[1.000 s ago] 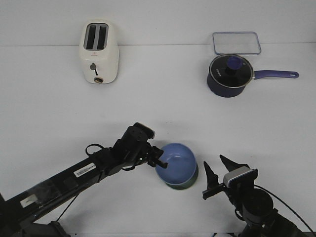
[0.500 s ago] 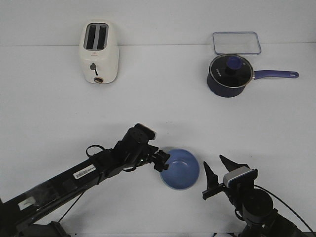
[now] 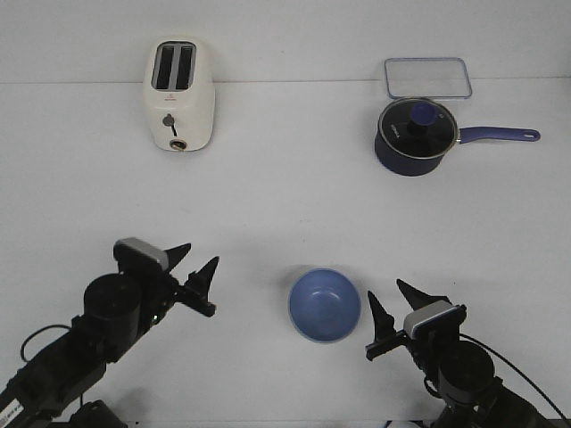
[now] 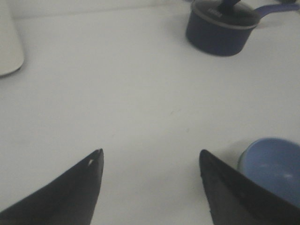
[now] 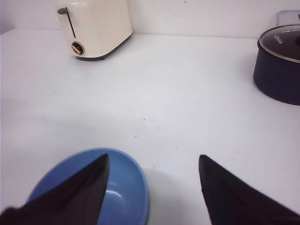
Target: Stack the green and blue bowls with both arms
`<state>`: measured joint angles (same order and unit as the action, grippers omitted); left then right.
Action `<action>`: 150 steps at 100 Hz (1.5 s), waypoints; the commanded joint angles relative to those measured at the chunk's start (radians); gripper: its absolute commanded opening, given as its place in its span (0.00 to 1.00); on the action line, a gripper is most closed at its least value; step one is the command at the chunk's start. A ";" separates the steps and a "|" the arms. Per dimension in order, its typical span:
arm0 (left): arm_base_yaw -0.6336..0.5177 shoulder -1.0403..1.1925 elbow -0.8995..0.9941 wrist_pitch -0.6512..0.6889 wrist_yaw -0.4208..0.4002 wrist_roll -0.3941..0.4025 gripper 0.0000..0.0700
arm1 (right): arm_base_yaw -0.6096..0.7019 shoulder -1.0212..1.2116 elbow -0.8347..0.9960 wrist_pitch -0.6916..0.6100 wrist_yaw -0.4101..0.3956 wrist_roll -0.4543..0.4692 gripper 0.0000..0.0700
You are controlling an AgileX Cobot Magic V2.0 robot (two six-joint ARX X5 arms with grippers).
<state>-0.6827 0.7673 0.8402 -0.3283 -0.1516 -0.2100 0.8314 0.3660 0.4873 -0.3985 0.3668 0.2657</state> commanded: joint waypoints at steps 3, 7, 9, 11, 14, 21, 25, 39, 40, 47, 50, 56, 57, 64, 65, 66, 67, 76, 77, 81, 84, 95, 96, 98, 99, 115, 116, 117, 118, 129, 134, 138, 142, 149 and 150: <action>0.005 -0.105 -0.124 0.026 -0.026 -0.054 0.54 | 0.010 0.001 0.005 0.021 0.001 -0.008 0.57; 0.008 -0.151 -0.177 0.048 -0.032 -0.064 0.54 | 0.010 0.001 0.005 0.025 0.001 -0.008 0.57; 0.008 -0.171 -0.200 0.058 -0.032 -0.067 0.54 | 0.010 0.001 0.005 0.025 0.001 -0.008 0.57; 0.008 -0.189 -0.222 0.069 -0.032 -0.069 0.54 | 0.010 0.001 0.005 0.025 0.001 -0.008 0.57; 0.008 -0.213 -0.249 0.085 -0.032 -0.072 0.52 | 0.010 0.001 0.005 0.025 0.001 -0.008 0.57; 0.008 -0.250 -0.288 0.097 -0.032 -0.085 0.27 | 0.010 0.002 0.005 0.024 0.001 -0.008 0.52; 0.008 -0.260 -0.296 0.096 -0.032 -0.092 0.00 | 0.010 0.002 0.005 0.024 0.000 -0.008 0.31; 0.008 -0.261 -0.297 0.095 -0.032 -0.093 0.01 | 0.010 0.002 0.005 0.023 0.000 -0.009 0.01; 0.008 -0.261 -0.297 0.094 -0.032 -0.093 0.02 | 0.010 0.002 0.005 0.023 0.000 -0.009 0.01; 0.008 -0.262 -0.297 0.090 -0.032 -0.094 0.02 | 0.010 0.001 0.005 0.023 0.000 -0.001 0.02; 0.008 -0.267 -0.297 0.090 -0.032 -0.091 0.02 | 0.010 0.001 0.005 0.025 0.000 0.001 0.02; 0.008 -0.273 -0.297 0.095 -0.032 -0.091 0.02 | 0.010 0.001 0.005 0.028 0.000 -0.001 0.02; 0.008 -0.273 -0.297 0.095 -0.032 -0.091 0.02 | 0.010 0.001 0.005 0.028 0.000 -0.001 0.02; 0.008 -0.275 -0.297 0.094 -0.032 -0.091 0.02 | 0.010 0.001 0.005 0.032 0.000 -0.002 0.02; 0.008 -0.277 -0.297 0.094 -0.032 -0.091 0.02 | 0.010 0.001 0.005 0.032 0.000 -0.001 0.02; 0.008 -0.278 -0.297 0.094 -0.032 -0.091 0.02 | 0.010 0.001 0.005 0.032 0.001 -0.001 0.02; 0.008 -0.279 -0.297 0.094 -0.032 -0.091 0.02 | 0.010 0.001 0.005 0.032 0.001 -0.002 0.02; 0.008 -0.280 -0.297 0.094 -0.032 -0.091 0.02 | 0.010 0.001 0.005 0.032 0.001 -0.002 0.02; 0.008 -0.280 -0.297 0.094 -0.032 -0.091 0.02 | 0.010 0.001 0.005 0.032 0.001 -0.001 0.02; 0.008 -0.282 -0.297 0.094 -0.032 -0.091 0.02 | 0.010 0.001 0.005 0.032 0.000 -0.001 0.02; 0.008 -0.283 -0.297 0.094 -0.032 -0.091 0.02 | 0.010 0.001 0.005 0.032 0.000 -0.001 0.02; 0.008 -0.286 -0.297 0.094 -0.032 -0.091 0.02 | 0.010 0.001 0.005 0.032 0.001 -0.001 0.02; 0.008 -0.286 -0.297 0.094 -0.032 -0.091 0.02 | 0.010 0.001 0.005 0.032 0.001 -0.002 0.02; 0.008 -0.286 -0.297 0.094 -0.032 -0.091 0.02 | 0.010 0.001 0.005 0.032 0.001 -0.002 0.02; 0.008 -0.286 -0.297 0.094 -0.032 -0.090 0.02 | 0.010 0.001 0.005 0.032 0.001 -0.002 0.02; 0.059 -0.333 -0.306 0.084 -0.070 0.075 0.02 | 0.010 0.001 0.005 0.032 0.000 -0.001 0.02; 0.070 -0.338 -0.311 0.089 -0.069 0.100 0.02 | 0.010 0.001 0.005 0.032 0.001 -0.002 0.02; 0.081 -0.344 -0.316 0.094 -0.069 0.124 0.02 | 0.010 0.001 0.005 0.032 0.000 -0.001 0.02; 0.093 -0.351 -0.322 0.099 -0.067 0.146 0.02 | 0.010 0.001 0.005 0.032 0.000 -0.001 0.02; 0.262 -0.453 -0.443 0.196 -0.055 0.290 0.02 | 0.010 0.001 0.005 0.032 0.001 -0.002 0.02; 0.343 -0.512 -0.515 0.237 -0.055 0.319 0.02 | 0.010 0.001 0.005 0.032 0.000 -0.001 0.02; 0.402 -0.561 -0.573 0.264 -0.055 0.323 0.02 | 0.010 0.001 0.005 0.032 0.000 -0.001 0.02; 0.456 -0.610 -0.628 0.282 -0.055 0.322 0.02 | 0.010 0.001 0.005 0.032 0.000 -0.001 0.02; 0.532 -0.689 -0.706 0.287 -0.043 0.315 0.02 | 0.010 0.001 0.005 0.032 0.001 -0.001 0.02; 0.541 -0.698 -0.716 0.286 -0.039 0.312 0.02 | 0.010 0.001 0.005 0.032 0.001 -0.002 0.02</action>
<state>-0.1905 0.1261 0.1741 -0.0608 -0.2043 0.0692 0.8314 0.3660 0.4873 -0.3767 0.3668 0.2630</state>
